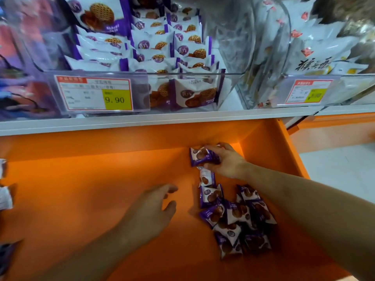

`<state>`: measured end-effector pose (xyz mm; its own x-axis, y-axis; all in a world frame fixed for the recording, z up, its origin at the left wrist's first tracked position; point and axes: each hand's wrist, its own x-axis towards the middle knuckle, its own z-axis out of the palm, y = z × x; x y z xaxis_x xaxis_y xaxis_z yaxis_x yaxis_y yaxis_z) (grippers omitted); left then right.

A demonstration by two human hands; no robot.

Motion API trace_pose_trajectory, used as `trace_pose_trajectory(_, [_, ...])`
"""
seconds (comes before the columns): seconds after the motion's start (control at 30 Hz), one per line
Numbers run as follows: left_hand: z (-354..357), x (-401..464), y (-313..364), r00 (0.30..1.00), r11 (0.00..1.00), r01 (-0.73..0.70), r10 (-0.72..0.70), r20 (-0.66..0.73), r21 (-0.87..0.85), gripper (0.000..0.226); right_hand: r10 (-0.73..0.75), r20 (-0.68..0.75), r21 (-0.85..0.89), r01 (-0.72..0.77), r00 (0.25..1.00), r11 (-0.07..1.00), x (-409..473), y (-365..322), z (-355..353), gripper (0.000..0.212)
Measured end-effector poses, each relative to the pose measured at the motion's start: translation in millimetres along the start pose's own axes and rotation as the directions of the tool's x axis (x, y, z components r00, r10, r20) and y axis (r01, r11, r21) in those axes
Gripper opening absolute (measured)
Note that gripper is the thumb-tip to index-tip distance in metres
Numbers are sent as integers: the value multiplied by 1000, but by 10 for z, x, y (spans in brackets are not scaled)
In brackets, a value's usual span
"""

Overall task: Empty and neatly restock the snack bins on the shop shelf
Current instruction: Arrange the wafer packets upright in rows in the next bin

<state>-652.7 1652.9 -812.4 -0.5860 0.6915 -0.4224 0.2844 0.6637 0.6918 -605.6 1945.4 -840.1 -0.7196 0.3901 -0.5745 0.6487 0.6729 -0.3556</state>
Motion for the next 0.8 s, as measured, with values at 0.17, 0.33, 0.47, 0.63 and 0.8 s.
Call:
trace_pose_trajectory(0.17, [35,98,-183,1000,998,15,-16,-20,-57,36,-82,-25,-242,74,996,967,248,-258,257,68])
trace_pose_trajectory(0.33, [-26,112,-301,994,986,94,-100,-37,-138,30,-279,-86,-151,264,956,952,274,-420,489,43])
trace_pose_trajectory(0.47, [-215,138,-238,964,920,214,-253,-82,-329,44,-399,-95,45,404,912,914,-32,-756,431,35])
trace_pose_trajectory(0.63, [-628,-116,-15,969,731,199,-246,20,-653,40,-511,-41,405,481,859,777,-725,-1307,142,43])
trace_pose_trajectory(0.8, [-1326,-616,423,992,723,99,-123,13,-684,23,-519,27,600,402,854,692,-1484,-1621,-439,70])
